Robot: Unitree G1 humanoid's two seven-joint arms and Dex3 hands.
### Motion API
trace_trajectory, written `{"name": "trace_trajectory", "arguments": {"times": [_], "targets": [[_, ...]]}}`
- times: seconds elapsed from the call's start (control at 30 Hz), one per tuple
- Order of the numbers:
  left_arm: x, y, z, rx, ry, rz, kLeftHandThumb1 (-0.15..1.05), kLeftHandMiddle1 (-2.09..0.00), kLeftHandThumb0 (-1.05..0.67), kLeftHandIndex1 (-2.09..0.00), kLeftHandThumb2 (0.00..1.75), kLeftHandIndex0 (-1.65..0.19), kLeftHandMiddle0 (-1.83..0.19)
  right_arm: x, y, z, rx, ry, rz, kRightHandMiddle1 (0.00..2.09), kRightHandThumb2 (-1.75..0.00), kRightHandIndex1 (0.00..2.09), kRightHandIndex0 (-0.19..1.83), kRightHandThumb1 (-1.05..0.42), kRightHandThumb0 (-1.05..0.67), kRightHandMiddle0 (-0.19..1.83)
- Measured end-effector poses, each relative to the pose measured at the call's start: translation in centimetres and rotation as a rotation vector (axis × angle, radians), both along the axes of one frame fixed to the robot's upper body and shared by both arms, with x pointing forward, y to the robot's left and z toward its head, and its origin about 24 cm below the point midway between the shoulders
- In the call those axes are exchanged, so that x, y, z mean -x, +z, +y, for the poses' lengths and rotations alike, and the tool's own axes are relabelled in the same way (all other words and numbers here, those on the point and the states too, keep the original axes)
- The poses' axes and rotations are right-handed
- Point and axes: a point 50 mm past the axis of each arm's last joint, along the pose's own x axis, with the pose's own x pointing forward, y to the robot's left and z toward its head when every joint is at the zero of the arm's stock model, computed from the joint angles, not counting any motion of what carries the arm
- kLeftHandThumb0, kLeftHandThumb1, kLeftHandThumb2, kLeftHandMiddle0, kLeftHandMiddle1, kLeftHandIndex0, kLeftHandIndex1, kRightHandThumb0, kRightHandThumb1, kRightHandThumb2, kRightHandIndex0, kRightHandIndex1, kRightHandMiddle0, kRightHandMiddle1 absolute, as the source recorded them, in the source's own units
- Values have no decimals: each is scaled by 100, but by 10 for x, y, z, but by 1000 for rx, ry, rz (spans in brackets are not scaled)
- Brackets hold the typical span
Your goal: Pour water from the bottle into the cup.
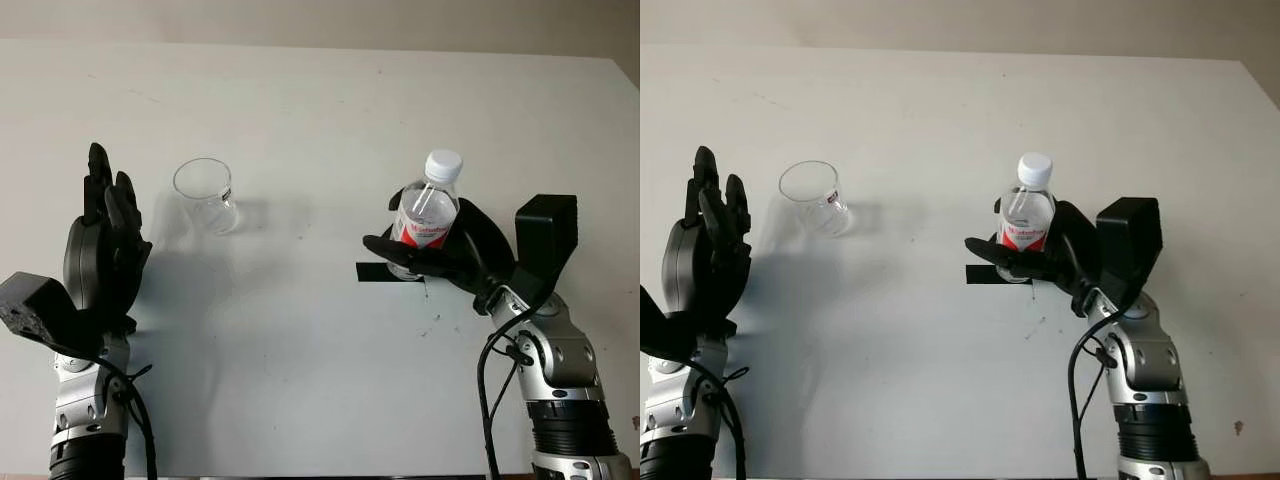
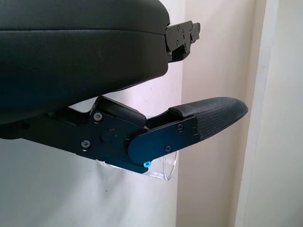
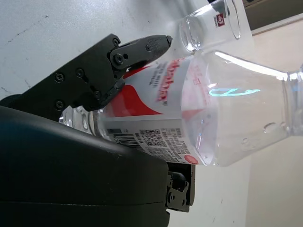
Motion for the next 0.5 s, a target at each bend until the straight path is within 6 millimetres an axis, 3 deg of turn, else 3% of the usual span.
{"name": "trace_trajectory", "arguments": {"times": [0.03,0.1,0.5], "targets": [[0,0,0,-1,0,-1,105,0,-79,0,76,19,19,0,0,1,3,11,-4,209,-29,209,-8,-105,-27,-19],[0,2,0,-4,-1,-7,105,0,-79,0,76,19,19,0,-1,3,8,33,-17,209,-25,209,-17,-105,-29,-19],[1,4,3,-15,5,-9,105,-2,-78,0,76,19,19,8,-10,1,15,82,-71,209,-9,209,-13,-104,-47,-19]]}}
